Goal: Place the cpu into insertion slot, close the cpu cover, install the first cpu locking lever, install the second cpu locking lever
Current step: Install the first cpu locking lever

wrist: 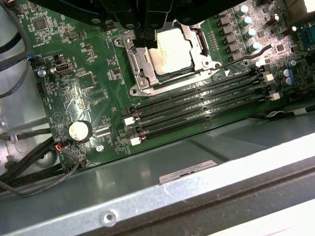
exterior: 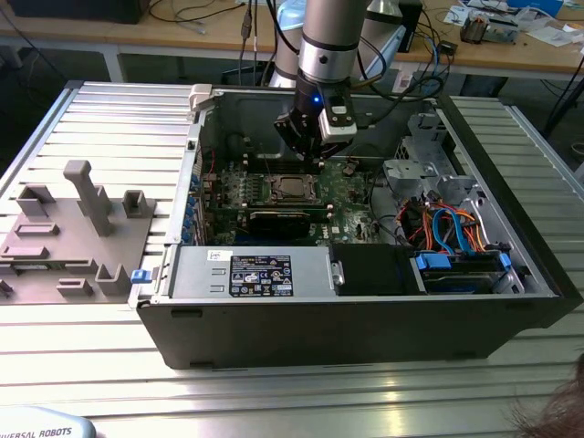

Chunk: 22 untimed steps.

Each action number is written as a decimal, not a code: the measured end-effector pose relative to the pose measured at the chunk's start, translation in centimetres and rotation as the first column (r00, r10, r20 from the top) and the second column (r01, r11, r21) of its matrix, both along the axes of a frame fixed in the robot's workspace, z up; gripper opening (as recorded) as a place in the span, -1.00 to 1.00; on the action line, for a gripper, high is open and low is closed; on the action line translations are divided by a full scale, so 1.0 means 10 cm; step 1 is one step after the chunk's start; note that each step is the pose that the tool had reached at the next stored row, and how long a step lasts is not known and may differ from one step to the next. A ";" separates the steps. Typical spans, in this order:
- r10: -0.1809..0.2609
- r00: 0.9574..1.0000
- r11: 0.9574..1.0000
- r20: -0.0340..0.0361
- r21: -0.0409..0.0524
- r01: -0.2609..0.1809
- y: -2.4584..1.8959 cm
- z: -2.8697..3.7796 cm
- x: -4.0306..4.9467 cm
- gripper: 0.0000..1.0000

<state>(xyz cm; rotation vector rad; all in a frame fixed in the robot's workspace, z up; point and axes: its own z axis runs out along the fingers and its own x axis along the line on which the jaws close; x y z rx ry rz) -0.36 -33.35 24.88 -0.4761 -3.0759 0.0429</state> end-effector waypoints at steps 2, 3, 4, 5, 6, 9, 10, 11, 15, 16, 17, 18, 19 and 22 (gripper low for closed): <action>0.002 1.000 1.000 0.000 0.000 -0.002 0.000 0.000 0.000 -0.79; 0.004 1.000 1.000 0.000 0.000 -0.004 0.000 0.000 0.000 -0.79; 0.006 1.000 1.000 0.000 0.000 -0.006 0.000 0.000 0.000 -0.79; 0.007 1.000 1.000 0.000 0.000 -0.007 0.000 0.000 0.000 -0.79; 0.008 1.000 1.000 0.000 0.000 -0.008 0.000 0.000 0.000 -0.79; 0.011 1.000 1.000 0.000 0.000 -0.011 0.000 0.000 0.000 -0.79; 0.012 1.000 1.000 0.000 0.000 -0.012 0.000 0.000 0.000 -0.79; 0.013 1.000 1.000 0.000 0.000 -0.013 0.000 0.000 0.000 -0.79; 0.018 1.000 1.000 0.000 0.000 -0.018 0.000 0.000 0.000 -0.79; 0.019 1.000 1.000 0.000 0.000 -0.019 0.000 0.000 0.000 -0.79; 0.020 1.000 1.000 0.000 0.000 -0.020 0.000 0.000 0.000 -0.79; 0.021 1.000 1.000 0.000 0.000 -0.021 0.000 0.000 0.000 -0.79; 0.023 1.000 1.000 0.000 0.000 -0.023 0.000 0.000 0.000 -0.79; 0.027 1.000 1.000 0.000 0.000 -0.027 0.000 0.000 0.000 -0.79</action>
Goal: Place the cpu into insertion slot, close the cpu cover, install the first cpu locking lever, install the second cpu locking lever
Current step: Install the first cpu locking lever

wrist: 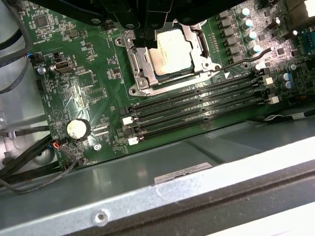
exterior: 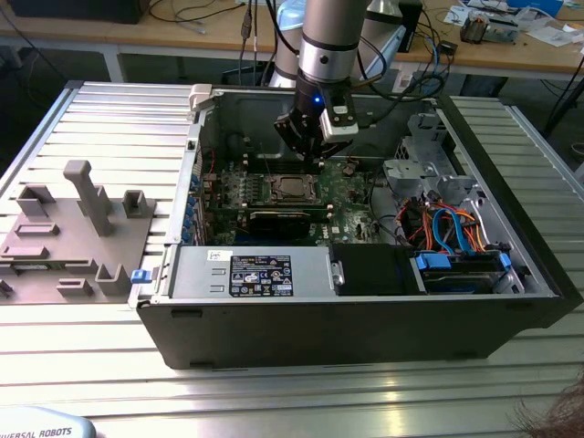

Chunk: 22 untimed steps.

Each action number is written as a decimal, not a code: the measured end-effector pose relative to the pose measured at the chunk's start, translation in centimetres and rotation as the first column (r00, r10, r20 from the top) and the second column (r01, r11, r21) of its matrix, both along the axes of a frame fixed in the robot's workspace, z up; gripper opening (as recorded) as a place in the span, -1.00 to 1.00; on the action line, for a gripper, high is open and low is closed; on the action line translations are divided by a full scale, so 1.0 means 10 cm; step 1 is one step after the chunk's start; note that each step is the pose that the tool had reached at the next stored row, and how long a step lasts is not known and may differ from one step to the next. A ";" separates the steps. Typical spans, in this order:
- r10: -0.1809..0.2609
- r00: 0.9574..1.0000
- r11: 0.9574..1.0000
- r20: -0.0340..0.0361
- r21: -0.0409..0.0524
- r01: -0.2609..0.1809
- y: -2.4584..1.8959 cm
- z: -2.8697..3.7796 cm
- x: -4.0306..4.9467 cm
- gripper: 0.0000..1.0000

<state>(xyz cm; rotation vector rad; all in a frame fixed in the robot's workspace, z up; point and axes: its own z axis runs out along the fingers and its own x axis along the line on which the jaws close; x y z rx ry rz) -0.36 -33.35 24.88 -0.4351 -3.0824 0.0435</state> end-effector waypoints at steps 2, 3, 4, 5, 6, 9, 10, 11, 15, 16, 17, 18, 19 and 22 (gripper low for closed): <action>0.002 1.000 1.000 0.000 0.000 -0.002 0.000 0.000 0.000 -0.79; 0.003 1.000 1.000 0.000 0.000 -0.003 0.000 0.000 0.000 -0.79; 0.004 1.000 1.000 0.000 0.000 -0.004 0.000 0.000 0.000 -0.79; 0.005 1.000 1.000 0.000 0.000 -0.005 0.000 0.000 0.000 -0.79; 0.006 1.000 1.000 0.000 0.000 -0.006 0.000 0.000 0.000 -0.79; 0.010 1.000 1.000 0.000 0.000 -0.010 0.000 0.000 0.000 -0.79; 0.011 1.000 1.000 0.000 0.000 -0.011 0.000 0.000 0.000 -0.79; 0.012 1.000 1.000 0.000 0.000 -0.012 0.000 0.000 0.000 -0.79; 0.018 1.000 1.000 0.000 0.000 -0.018 0.000 0.000 0.000 -0.79; 0.019 1.000 1.000 0.000 0.000 -0.019 0.000 0.000 0.000 -0.79; 0.020 1.000 1.000 0.000 0.000 -0.020 0.000 0.000 0.000 -0.79; 0.021 1.000 1.000 0.000 0.000 -0.021 0.000 0.000 0.000 -0.79; 0.022 1.000 1.000 0.000 0.000 -0.022 0.000 0.000 0.000 -0.79; 0.025 1.000 1.000 0.000 0.000 -0.025 0.000 0.000 0.000 -0.79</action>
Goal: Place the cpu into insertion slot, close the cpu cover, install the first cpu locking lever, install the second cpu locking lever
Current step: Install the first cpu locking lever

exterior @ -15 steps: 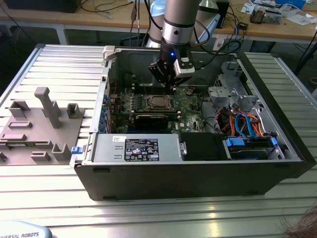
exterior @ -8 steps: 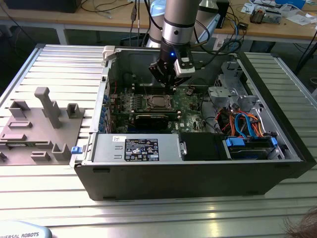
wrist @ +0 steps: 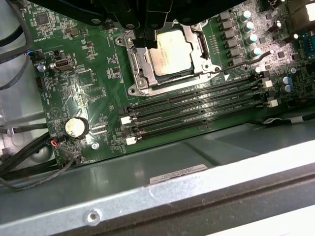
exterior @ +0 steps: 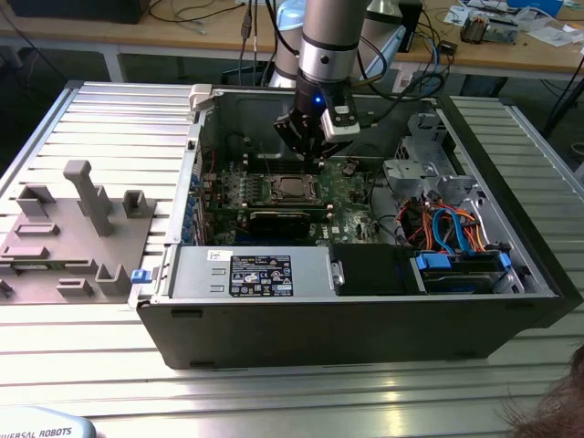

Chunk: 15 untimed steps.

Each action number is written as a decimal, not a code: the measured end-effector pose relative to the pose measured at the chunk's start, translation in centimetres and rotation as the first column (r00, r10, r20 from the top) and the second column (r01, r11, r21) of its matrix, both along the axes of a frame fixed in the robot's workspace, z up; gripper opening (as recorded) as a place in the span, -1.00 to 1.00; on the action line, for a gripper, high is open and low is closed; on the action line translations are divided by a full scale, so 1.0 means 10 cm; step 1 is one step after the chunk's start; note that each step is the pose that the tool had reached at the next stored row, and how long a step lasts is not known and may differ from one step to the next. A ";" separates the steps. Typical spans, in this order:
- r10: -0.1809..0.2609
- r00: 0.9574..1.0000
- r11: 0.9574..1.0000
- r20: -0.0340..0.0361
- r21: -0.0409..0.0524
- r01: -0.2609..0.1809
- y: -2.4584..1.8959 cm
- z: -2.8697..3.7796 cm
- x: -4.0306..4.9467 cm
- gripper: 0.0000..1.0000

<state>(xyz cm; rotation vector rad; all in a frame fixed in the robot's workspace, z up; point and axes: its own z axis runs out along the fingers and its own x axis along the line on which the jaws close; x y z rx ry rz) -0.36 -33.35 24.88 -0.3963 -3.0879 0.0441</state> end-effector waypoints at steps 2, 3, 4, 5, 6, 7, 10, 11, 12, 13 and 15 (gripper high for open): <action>0.004 1.000 1.000 0.000 0.000 -0.004 0.000 0.000 0.000 -0.79; 0.005 1.000 1.000 0.000 0.000 -0.005 0.000 0.000 0.000 -0.79; 0.006 1.000 1.000 0.000 0.000 -0.006 0.000 0.000 0.000 -0.79; 0.008 1.000 1.000 0.000 0.000 -0.008 0.000 0.000 0.000 -0.79; 0.010 1.000 1.000 0.000 0.000 -0.010 0.000 0.000 0.000 -0.79; 0.012 1.000 1.000 0.000 0.000 -0.012 0.000 0.000 0.000 -0.79; 0.016 1.000 1.000 0.000 0.000 -0.016 0.000 0.000 0.000 -0.79; 0.017 1.000 1.000 0.000 0.000 -0.017 0.000 0.000 0.000 -0.79; 0.018 1.000 1.000 0.000 0.000 -0.018 0.000 0.000 0.000 -0.79; 0.019 1.000 1.000 0.000 0.000 -0.019 0.000 0.000 0.000 -0.79; 0.022 1.000 1.000 0.000 0.000 -0.022 0.000 0.000 0.000 -0.79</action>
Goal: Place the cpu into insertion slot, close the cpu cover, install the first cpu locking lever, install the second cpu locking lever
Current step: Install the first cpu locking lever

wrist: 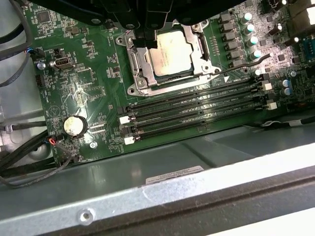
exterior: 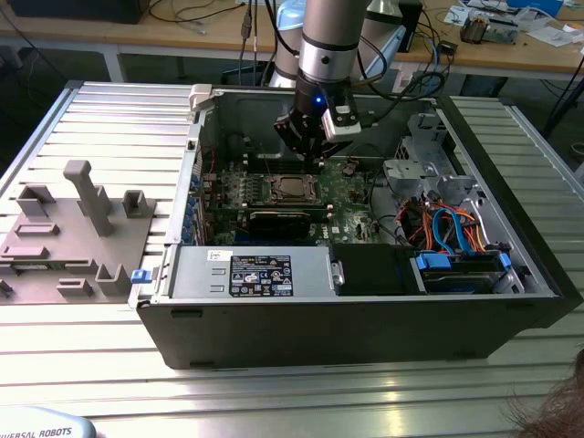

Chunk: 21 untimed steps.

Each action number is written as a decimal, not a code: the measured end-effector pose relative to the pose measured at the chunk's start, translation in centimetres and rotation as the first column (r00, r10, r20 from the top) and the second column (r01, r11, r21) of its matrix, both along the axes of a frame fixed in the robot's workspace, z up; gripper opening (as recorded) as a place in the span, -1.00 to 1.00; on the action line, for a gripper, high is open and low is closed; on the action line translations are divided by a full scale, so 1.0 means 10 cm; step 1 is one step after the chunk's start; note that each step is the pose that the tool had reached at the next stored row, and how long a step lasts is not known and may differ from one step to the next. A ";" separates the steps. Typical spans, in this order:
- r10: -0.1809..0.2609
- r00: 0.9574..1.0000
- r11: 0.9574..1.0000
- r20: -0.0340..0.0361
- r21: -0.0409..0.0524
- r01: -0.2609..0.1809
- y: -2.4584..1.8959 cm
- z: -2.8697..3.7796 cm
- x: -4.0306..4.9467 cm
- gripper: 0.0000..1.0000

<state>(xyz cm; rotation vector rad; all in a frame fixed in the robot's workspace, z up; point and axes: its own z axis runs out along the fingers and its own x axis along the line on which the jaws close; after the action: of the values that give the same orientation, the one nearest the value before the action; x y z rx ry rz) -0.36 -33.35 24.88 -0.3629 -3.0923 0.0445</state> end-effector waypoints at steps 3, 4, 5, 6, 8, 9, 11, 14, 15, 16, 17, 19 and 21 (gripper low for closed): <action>0.004 1.000 1.000 0.000 0.000 -0.004 0.000 0.000 0.000 -0.79; 0.005 1.000 1.000 0.000 0.000 -0.005 0.000 0.000 0.000 -0.79; 0.006 1.000 1.000 0.000 0.000 -0.006 0.000 0.000 0.000 -0.79; 0.007 1.000 1.000 0.000 0.000 -0.007 0.000 0.000 0.000 -0.79; 0.010 1.000 1.000 0.000 0.000 -0.010 0.000 0.000 0.000 -0.79; 0.010 1.000 1.000 0.000 0.000 -0.010 0.000 0.000 0.000 -0.79; 0.012 1.000 1.000 0.000 0.000 -0.012 0.000 0.000 0.000 -0.79; 0.016 1.000 1.000 0.000 0.000 -0.016 0.000 0.000 0.000 -0.79; 0.017 1.000 1.000 0.000 0.000 -0.017 0.000 0.000 0.000 -0.79; 0.019 1.000 1.000 0.000 0.000 -0.019 0.000 0.000 0.000 -0.79; 0.021 1.000 1.000 0.000 0.000 -0.021 0.000 0.000 0.000 -0.79; 0.023 1.000 1.000 0.000 0.000 -0.023 0.000 0.000 0.000 -0.79; 0.025 1.000 1.000 0.000 0.000 -0.025 0.000 0.000 0.000 -0.79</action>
<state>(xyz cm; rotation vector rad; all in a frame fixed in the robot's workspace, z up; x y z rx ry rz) -0.36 -33.35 24.88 -0.3242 -3.0970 0.0451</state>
